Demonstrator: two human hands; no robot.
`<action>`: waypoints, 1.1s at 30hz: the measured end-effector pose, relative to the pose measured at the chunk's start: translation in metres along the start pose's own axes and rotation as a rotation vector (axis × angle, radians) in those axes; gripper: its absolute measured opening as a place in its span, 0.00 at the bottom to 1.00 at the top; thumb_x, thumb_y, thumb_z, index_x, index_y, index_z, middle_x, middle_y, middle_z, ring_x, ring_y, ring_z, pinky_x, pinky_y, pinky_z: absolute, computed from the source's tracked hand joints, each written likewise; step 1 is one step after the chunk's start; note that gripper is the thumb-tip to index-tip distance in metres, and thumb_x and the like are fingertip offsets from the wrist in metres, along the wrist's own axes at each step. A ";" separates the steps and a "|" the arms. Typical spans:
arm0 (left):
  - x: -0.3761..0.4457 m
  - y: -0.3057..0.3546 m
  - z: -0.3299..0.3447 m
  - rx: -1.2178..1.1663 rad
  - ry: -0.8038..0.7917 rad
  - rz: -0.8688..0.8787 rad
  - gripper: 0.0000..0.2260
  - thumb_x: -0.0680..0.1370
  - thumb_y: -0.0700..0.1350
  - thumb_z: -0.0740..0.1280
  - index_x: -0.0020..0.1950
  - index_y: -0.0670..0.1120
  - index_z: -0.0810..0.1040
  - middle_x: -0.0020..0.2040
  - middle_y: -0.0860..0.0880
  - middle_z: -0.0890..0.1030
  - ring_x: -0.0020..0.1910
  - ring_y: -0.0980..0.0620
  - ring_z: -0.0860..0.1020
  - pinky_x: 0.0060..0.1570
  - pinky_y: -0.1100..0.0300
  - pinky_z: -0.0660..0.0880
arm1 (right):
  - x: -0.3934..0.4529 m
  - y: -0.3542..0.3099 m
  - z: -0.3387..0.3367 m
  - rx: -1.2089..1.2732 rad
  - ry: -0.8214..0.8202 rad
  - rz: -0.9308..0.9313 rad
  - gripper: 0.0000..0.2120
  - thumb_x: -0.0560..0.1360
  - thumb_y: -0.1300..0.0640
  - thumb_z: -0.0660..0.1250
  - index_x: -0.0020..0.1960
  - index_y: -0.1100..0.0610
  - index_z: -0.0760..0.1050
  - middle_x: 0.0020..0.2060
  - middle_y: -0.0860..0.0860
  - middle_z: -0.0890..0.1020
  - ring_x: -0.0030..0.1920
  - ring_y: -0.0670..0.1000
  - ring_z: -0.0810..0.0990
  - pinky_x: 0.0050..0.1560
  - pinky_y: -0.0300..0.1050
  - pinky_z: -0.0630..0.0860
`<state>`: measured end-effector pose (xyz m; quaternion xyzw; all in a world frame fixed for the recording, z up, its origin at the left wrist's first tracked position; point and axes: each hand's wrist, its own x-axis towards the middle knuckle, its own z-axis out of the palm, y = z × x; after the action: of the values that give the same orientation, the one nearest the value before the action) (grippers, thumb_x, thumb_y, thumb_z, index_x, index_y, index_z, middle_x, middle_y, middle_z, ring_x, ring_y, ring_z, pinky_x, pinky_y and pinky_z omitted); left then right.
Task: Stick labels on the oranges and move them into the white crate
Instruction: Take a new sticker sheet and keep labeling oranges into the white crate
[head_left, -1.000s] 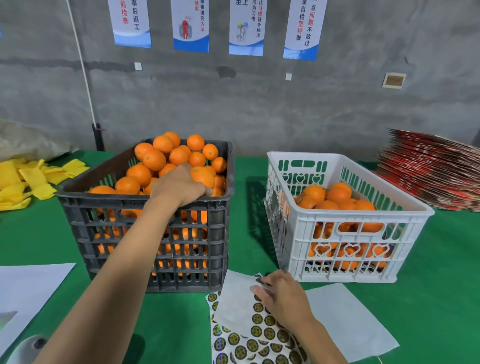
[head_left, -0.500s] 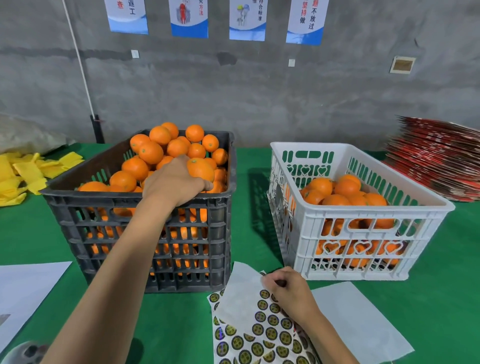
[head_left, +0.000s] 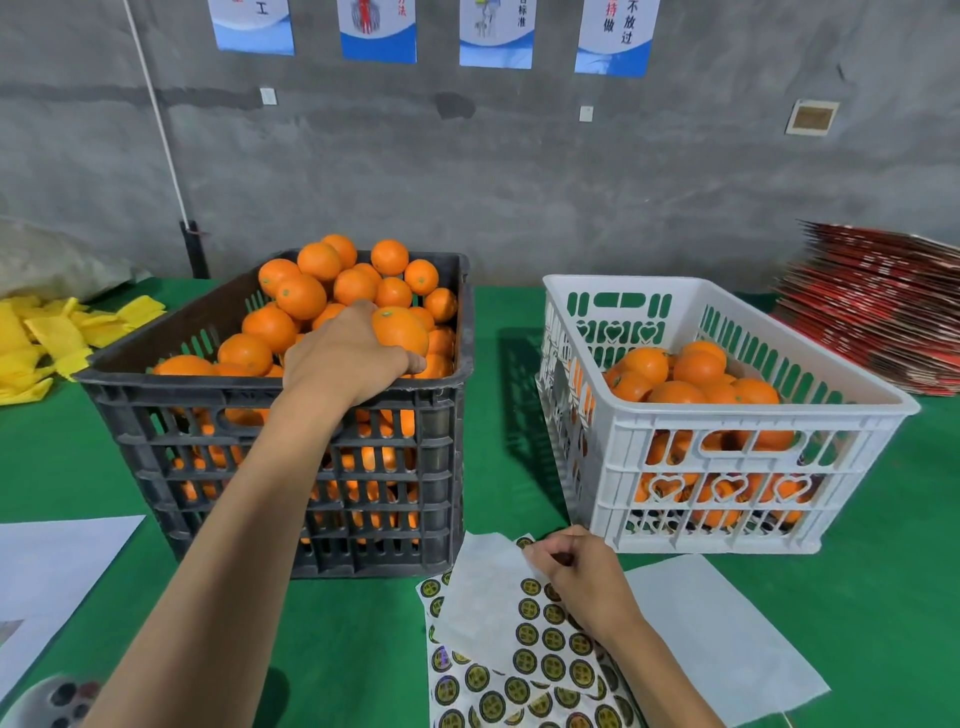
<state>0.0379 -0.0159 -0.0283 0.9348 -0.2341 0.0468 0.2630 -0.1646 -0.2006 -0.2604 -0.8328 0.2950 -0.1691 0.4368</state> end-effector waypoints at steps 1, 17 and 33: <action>0.000 0.000 0.000 0.004 0.003 0.000 0.37 0.70 0.65 0.74 0.74 0.54 0.66 0.64 0.46 0.79 0.60 0.38 0.77 0.48 0.49 0.74 | 0.000 0.000 0.000 -0.019 0.001 -0.011 0.10 0.78 0.52 0.74 0.39 0.53 0.86 0.43 0.47 0.81 0.45 0.43 0.81 0.51 0.38 0.75; 0.001 -0.001 0.002 0.010 0.010 -0.007 0.41 0.70 0.66 0.73 0.78 0.54 0.63 0.69 0.46 0.76 0.65 0.38 0.76 0.57 0.43 0.76 | 0.000 -0.003 0.003 -0.310 0.098 -0.093 0.11 0.81 0.50 0.66 0.44 0.53 0.83 0.45 0.47 0.82 0.46 0.49 0.81 0.48 0.43 0.75; 0.000 -0.003 0.004 0.004 -0.009 0.030 0.39 0.70 0.68 0.72 0.76 0.53 0.65 0.69 0.47 0.77 0.63 0.40 0.76 0.45 0.51 0.72 | -0.017 -0.035 -0.006 -0.364 0.275 -0.276 0.09 0.85 0.47 0.50 0.46 0.44 0.60 0.33 0.46 0.72 0.31 0.47 0.73 0.32 0.46 0.65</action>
<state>0.0396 -0.0157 -0.0336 0.9319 -0.2491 0.0467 0.2594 -0.1684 -0.1781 -0.2284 -0.8992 0.2608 -0.2829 0.2082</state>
